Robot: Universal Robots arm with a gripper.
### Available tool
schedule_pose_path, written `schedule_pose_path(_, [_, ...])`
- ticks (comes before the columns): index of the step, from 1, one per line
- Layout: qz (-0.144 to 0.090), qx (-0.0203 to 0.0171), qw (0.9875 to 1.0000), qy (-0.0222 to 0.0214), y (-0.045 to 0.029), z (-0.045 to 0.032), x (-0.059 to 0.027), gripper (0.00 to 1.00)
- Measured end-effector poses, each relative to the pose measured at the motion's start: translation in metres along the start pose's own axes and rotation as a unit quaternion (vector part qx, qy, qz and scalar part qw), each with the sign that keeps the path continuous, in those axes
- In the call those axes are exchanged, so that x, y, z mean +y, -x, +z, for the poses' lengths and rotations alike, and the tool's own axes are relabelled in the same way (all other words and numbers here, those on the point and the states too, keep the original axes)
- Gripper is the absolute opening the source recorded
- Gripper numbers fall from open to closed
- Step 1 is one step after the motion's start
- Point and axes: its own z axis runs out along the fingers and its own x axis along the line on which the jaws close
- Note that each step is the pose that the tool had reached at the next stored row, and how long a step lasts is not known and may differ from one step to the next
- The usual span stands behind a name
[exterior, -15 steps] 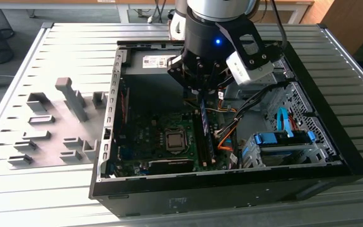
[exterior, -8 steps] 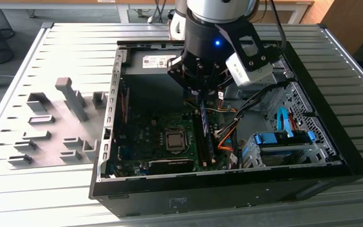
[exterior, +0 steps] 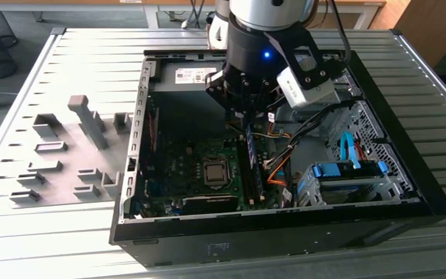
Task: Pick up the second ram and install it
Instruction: 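Insert the second ram into the second slot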
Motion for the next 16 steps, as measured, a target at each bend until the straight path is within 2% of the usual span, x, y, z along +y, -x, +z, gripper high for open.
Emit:
schedule_pose_path(5, [0.000, 0.0000, 1.0000, 0.0001, 0.0000, 0.0017, 0.0000, 0.14])
schedule_pose_path(10, [0.000, 0.0002, 1.0000, 0.0000, -0.0001, 0.0068, 0.0001, 0.14])
schedule_pose_path(16, [0.000, 0.0059, 1.0000, -0.0002, 0.0013, 0.0174, 0.0002, 0.14])
